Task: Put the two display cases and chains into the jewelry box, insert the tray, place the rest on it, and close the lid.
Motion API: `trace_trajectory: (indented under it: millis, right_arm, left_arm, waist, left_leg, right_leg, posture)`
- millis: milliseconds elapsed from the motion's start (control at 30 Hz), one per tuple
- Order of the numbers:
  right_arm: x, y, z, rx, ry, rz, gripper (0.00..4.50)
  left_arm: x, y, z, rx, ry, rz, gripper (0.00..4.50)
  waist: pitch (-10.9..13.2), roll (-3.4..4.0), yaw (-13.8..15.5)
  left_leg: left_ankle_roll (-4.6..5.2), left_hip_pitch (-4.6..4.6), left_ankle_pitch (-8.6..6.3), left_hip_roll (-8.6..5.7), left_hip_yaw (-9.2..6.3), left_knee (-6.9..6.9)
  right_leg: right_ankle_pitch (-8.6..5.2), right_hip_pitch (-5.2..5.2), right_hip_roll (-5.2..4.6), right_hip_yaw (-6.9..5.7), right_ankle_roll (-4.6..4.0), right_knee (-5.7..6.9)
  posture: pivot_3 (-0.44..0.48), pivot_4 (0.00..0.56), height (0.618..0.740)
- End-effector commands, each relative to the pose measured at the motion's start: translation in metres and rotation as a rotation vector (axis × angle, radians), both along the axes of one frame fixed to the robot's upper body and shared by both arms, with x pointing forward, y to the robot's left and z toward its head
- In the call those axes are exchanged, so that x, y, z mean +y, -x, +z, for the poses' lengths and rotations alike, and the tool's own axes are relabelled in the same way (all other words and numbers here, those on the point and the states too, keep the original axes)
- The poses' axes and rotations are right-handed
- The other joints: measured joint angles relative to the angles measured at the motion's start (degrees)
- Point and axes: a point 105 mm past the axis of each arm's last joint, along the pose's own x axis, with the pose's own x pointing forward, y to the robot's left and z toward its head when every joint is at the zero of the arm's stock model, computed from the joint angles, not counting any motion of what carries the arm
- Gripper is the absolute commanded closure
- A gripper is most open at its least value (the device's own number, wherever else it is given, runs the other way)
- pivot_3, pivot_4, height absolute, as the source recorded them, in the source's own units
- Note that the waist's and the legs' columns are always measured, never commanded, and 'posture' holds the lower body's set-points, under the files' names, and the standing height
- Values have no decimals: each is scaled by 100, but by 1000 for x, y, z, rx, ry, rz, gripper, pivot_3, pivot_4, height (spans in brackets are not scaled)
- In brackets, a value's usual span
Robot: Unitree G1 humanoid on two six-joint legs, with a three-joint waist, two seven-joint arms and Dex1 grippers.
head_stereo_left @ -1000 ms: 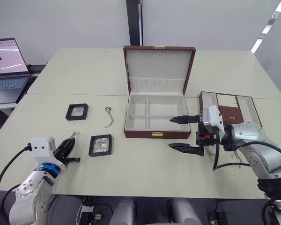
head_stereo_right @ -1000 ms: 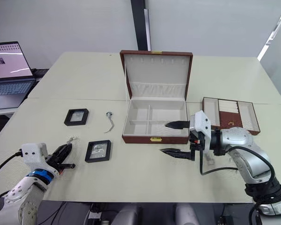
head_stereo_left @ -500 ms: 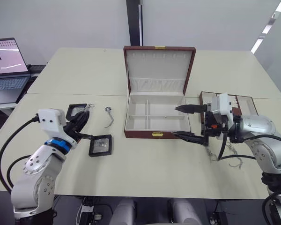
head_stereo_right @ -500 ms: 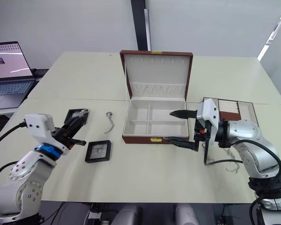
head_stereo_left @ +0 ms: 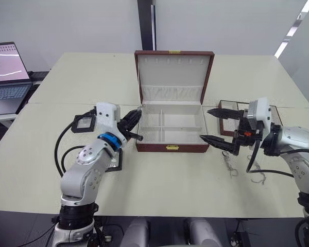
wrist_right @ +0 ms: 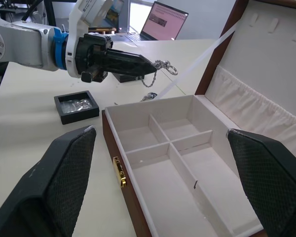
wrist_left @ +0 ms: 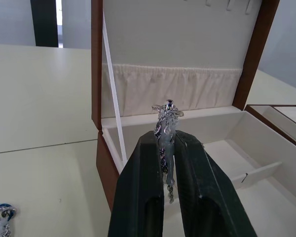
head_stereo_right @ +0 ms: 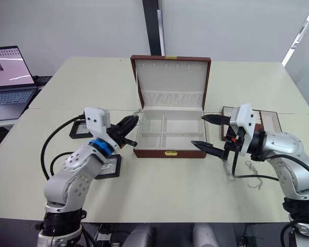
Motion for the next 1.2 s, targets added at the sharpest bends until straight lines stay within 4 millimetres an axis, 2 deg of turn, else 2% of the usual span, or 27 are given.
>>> trace_trajectory:
  millis: [33,367,533,867,933,1000,1200]
  right_arm:
    - [-1,4,13,-51,-15,-8,0]
    - [-1,5,12,-50,-18,-21,0]
    - [0,6,11,-50,-19,-23,0]
    - [-1,6,10,-51,-19,-30,0]
    - [0,7,10,-50,-20,-29,0]
    - [0,7,10,-49,-18,-28,0]
    - [0,7,9,-45,-16,-27,0]
  left_arm:
    - [-12,-5,4,-23,-14,19,4377]
    - [-14,-28,-3,-4,-47,152,4377]
    - [-25,-29,-7,7,-40,105,4377]
    - [-29,-31,-9,16,-42,77,4377]
    - [-31,-30,-9,16,-35,64,3711]
    - [-34,-29,-9,15,-38,53,3330]
    - [-35,-27,-10,16,-39,41,3330]
  waist:
    - [0,-1,5]
    - [1,-3,17]
    - [2,-3,17]
    - [1,-3,17]
    - [2,-3,17]
    - [2,-3,18]
    - [2,-3,17]
  left_leg:
    - [0,-1,0,0,-1,0]
    - [-1,-2,1,-11,-2,2]
    - [-2,-2,1,-11,-2,2]
    - [-3,-2,2,-10,-3,2]
    - [-2,-2,2,-11,-2,2]
    - [-3,-2,2,-10,-3,3]
    - [-2,-1,2,-10,-3,2]
  right_leg:
    - [0,0,0,0,0,0]
    - [1,0,-1,-1,1,0]
    - [1,0,-1,-1,2,-2]
    - [1,1,-1,-2,2,-2]
    - [1,1,-1,-1,2,-1]
    - [1,1,-1,-1,2,-1]
    - [1,1,-1,-1,2,-1]
  posture:
    - [0,150,740]
    - [0,150,740]
    - [0,150,740]
    - [0,150,740]
    - [0,150,740]
    - [0,150,740]
    - [0,150,740]
